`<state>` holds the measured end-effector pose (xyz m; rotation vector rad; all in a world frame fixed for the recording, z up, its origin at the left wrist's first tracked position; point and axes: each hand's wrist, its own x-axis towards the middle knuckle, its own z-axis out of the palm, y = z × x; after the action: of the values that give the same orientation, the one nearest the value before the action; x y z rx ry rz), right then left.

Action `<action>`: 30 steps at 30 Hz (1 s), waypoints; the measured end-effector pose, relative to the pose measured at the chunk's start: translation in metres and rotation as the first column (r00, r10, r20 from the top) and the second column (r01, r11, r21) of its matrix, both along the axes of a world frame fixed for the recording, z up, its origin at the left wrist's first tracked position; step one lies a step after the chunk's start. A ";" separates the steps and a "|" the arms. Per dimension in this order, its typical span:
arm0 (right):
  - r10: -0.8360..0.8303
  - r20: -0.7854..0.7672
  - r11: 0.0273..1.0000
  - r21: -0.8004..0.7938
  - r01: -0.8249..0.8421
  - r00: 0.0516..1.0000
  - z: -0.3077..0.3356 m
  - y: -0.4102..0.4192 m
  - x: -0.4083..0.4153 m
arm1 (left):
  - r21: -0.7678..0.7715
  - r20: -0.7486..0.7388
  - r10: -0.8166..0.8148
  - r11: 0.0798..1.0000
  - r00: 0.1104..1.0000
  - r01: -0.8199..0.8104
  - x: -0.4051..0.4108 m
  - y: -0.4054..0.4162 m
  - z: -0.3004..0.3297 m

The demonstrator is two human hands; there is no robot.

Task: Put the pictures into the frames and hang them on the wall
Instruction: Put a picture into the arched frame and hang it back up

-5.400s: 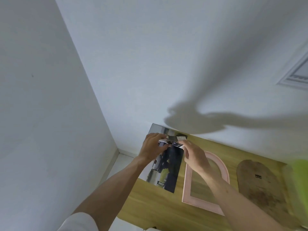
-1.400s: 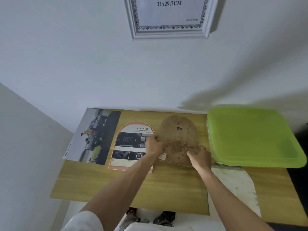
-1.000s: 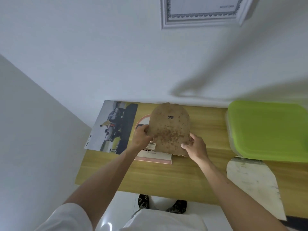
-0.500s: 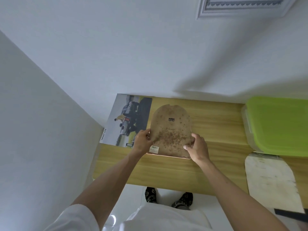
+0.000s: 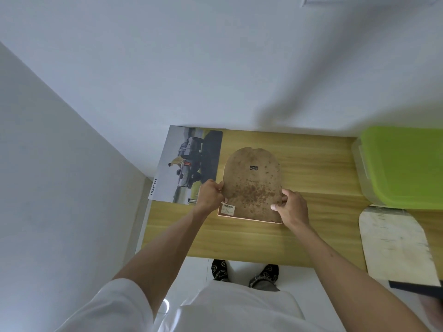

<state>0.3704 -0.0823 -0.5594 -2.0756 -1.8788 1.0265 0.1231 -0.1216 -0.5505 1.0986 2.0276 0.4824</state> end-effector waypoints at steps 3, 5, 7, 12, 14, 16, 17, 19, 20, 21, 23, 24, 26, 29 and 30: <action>0.030 0.027 0.999 0.012 -0.030 0.999 0.004 -0.004 -0.003 | -0.014 0.044 0.024 1.000 0.999 -0.023 -0.002 0.001 0.001; 0.079 0.078 0.997 0.015 -0.081 0.994 0.006 -0.006 -0.004 | -0.021 0.042 0.012 1.000 0.999 -0.011 -0.003 0.000 0.004; 0.112 0.122 0.994 0.006 -0.113 0.986 0.008 -0.005 -0.005 | -0.030 0.018 -0.017 0.999 1.000 0.018 -0.004 0.001 0.005; 0.233 0.290 0.972 -0.039 -0.231 0.928 0.020 0.004 -0.011 | -0.056 -0.234 -0.300 0.954 0.925 0.296 0.003 0.009 0.017; 0.329 0.371 0.942 -0.061 -0.331 0.868 0.026 0.010 -0.014 | -0.077 -0.312 -0.404 0.913 0.860 0.401 0.008 0.016 0.026; 0.431 0.424 0.892 -0.071 -0.446 0.796 0.031 0.021 -0.017 | -0.156 -0.453 -0.535 0.835 0.714 0.527 0.007 0.030 0.025; 0.490 0.441 0.858 -0.093 -0.505 0.752 0.032 0.028 -0.019 | -0.189 -0.495 -0.590 0.790 0.638 0.583 0.006 0.039 0.023; 0.595 0.456 0.789 -0.178 -0.588 0.662 0.034 0.044 -0.023 | -0.274 -0.492 -0.696 0.694 0.524 0.666 0.005 0.054 0.020; 0.633 0.460 0.760 -0.218 -0.612 0.623 0.033 0.052 -0.025 | -0.322 -0.483 -0.742 0.644 0.465 0.694 0.005 0.061 0.020; 0.664 0.463 0.734 -0.253 -0.631 0.587 0.032 0.059 -0.027 | -0.358 -0.469 -0.776 0.603 0.422 0.712 0.005 0.067 0.019; 0.711 0.475 0.685 -0.302 -0.663 0.518 0.029 0.070 -0.032 | -0.391 -0.445 -0.806 0.567 0.391 0.725 0.007 0.075 0.018; 0.733 0.480 0.658 -0.320 -0.681 0.483 0.027 0.076 -0.034 | -0.398 -0.435 -0.814 0.558 0.386 0.728 0.008 0.077 0.017; 0.778 0.469 0.601 -0.358 -0.715 0.418 0.024 0.086 -0.040 | -0.416 -0.404 -0.834 0.534 0.377 0.736 0.008 0.081 0.019; 0.822 0.431 0.543 -0.398 -0.740 0.372 0.022 0.095 -0.045 | -0.426 -0.376 -0.847 0.519 0.377 0.741 0.007 0.085 0.018; 0.826 0.428 0.537 -0.398 -0.744 0.368 0.022 0.096 -0.045 | -0.429 -0.375 -0.850 0.514 0.371 0.743 0.009 0.086 0.018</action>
<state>0.3257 0.0135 -0.5372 -1.5439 -3.4374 0.6322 0.1317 -0.0358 -0.5321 2.0911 1.5799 -0.6259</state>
